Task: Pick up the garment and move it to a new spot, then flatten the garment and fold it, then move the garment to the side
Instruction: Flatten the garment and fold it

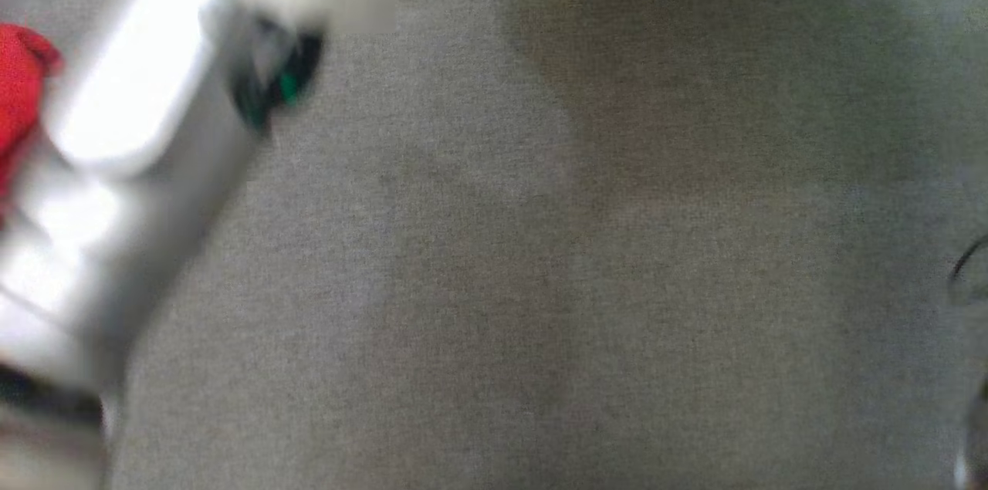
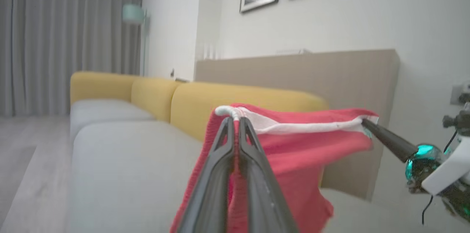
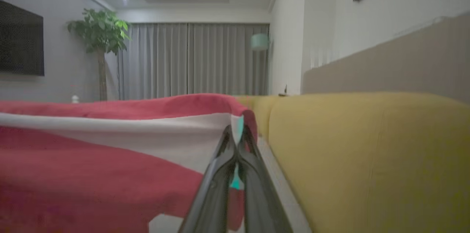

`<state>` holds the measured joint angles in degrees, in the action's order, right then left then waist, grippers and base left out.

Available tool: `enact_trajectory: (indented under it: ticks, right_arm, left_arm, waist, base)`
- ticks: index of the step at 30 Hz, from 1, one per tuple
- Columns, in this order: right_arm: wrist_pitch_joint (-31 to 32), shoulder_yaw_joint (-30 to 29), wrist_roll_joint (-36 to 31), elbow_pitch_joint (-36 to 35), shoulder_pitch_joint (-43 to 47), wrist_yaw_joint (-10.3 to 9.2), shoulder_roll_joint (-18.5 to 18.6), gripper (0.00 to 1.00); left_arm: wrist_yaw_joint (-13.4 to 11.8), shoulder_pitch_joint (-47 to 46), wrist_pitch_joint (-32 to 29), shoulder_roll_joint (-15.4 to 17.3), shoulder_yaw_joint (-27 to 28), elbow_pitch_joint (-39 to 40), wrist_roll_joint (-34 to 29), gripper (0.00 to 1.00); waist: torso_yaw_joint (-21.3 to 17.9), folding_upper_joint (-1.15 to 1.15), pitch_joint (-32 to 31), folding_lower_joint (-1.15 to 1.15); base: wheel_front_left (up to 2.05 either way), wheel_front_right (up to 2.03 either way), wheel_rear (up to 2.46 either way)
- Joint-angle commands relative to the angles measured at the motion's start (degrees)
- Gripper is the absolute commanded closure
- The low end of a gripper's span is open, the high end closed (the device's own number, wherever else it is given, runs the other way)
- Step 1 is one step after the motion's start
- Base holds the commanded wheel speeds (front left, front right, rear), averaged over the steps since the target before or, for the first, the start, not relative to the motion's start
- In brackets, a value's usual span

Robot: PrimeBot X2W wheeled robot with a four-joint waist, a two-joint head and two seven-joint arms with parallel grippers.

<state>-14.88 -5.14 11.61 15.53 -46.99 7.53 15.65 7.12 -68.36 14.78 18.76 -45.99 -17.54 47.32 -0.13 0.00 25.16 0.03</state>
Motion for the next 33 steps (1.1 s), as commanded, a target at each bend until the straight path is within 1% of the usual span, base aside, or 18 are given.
enact_trajectory:
  ticks: [1, 4, 6, 11, 14, 17, 18, 19, 23, 29, 33]
  right_arm:
    - [-0.11, 1.11, 0.34, -0.81, 4.56, -0.04, -0.84, 1.00]
    - [-0.11, 2.20, 0.79, 1.18, 12.12, -0.04, -2.06, 1.00]
    - [0.37, 2.86, -0.03, 2.24, 17.31, -0.04, -2.52, 1.00]
    - [5.37, 5.59, -2.84, 2.39, 28.65, -0.04, -4.00, 1.00]
    - [8.32, 7.35, -2.64, 2.00, 33.17, -0.04, -5.14, 1.00]
    - [9.15, 7.91, -2.17, 2.10, 35.62, -0.04, -5.67, 1.00]
    - [9.40, 7.65, -2.19, 2.31, 36.23, -0.04, -5.92, 0.67]
    - [9.68, 7.51, -2.21, 2.48, 36.77, -0.04, -6.16, 0.00]
    - [10.31, 8.72, -1.06, 1.90, 39.32, -0.04, -6.81, 0.00]
    - [11.22, 10.46, 2.18, 0.35, 43.25, -0.04, -7.01, 0.00]
    - [11.16, 10.28, 3.61, -0.44, 43.80, -0.04, -7.75, 0.00]
  left_arm:
    - [0.24, 4.28, 0.20, 1.71, 2.38, 1.22, -1.55, 1.00]
    - [0.31, 14.80, 0.20, 1.60, 3.80, 1.94, -4.16, 1.00]
    - [0.33, 22.45, 0.21, 1.94, 4.42, 2.40, -6.25, 1.00]
    - [0.35, 39.56, 0.21, 1.55, 7.16, 2.79, -10.59, 1.00]
    - [0.35, 46.48, 0.21, 0.40, 10.06, 2.53, -13.02, 1.00]
    - [0.35, 50.52, 0.21, -1.21, 11.70, 2.36, -15.09, 1.00]
    - [0.35, 51.35, 0.21, -1.70, 11.95, 2.41, -15.51, 1.00]
    - [0.35, 51.96, 0.21, -2.07, 12.18, 2.47, -15.84, 1.00]
    - [0.36, 53.22, 0.21, -3.03, 13.03, 2.84, -16.70, 1.00]
    - [0.36, 53.86, 0.21, -3.47, 14.09, 3.29, -17.57, 1.00]
    - [0.36, 54.00, 0.21, -3.51, 15.00, 3.67, -18.01, 1.00]
  waist:
    - [-0.34, 0.00, -0.65, -0.03]
    - [-0.99, 0.00, -2.24, -0.03]
    - [-1.79, 0.00, -3.49, -0.03]
    - [-4.06, 0.00, -6.29, -0.03]
    - [-5.13, 0.00, -7.44, -0.03]
    - [-5.44, 0.00, -8.30, -0.03]
    - [-5.48, 0.00, -8.57, -0.03]
    - [-5.50, 0.00, -8.80, -0.03]
    - [-5.30, 0.00, -9.55, -0.03]
    - [-5.09, 0.00, -9.64, -0.03]
    - [-5.31, 0.00, -9.04, -0.03]
  base:
    - [0.00, 0.00, 0.00]
    - [0.00, 0.00, 0.00]
    - [0.00, 0.00, 0.00]
    - [0.00, 0.00, 0.00]
    - [0.00, 0.00, 0.00]
    - [0.00, 0.00, 0.00]
    - [0.00, 0.00, 0.00]
    - [0.00, 0.00, 0.00]
    - [0.00, 0.00, 0.00]
    - [0.00, 0.00, 0.00]
    - [0.00, 0.00, 0.00]
